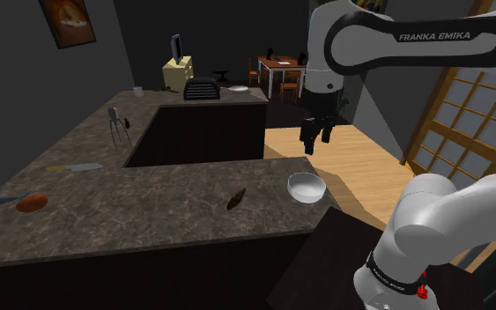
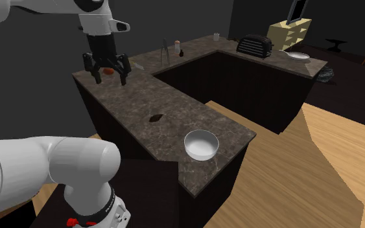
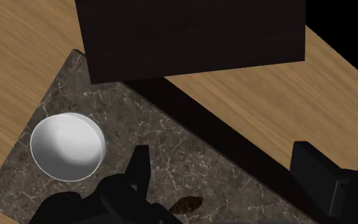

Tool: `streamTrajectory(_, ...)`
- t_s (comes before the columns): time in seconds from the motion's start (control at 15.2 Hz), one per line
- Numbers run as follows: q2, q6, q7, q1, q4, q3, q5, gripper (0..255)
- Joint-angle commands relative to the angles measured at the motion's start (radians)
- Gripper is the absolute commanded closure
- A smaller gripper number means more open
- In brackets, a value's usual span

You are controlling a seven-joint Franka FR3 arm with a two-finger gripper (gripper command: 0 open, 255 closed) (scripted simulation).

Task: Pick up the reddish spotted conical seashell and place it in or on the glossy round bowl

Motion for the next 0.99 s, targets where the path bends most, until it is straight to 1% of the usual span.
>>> streamTrajectory(0.0,0.000,0.000,0.000,0.000,0.000,0.000,0.000,0)
streamTrajectory(0.46,0.236,0.194,-0.183,0.019,0.010,-0.094,-0.047,0)
streamTrajectory(0.92,0.517,0.358,-0.365,0.043,0.092,-0.163,-0.047,0)
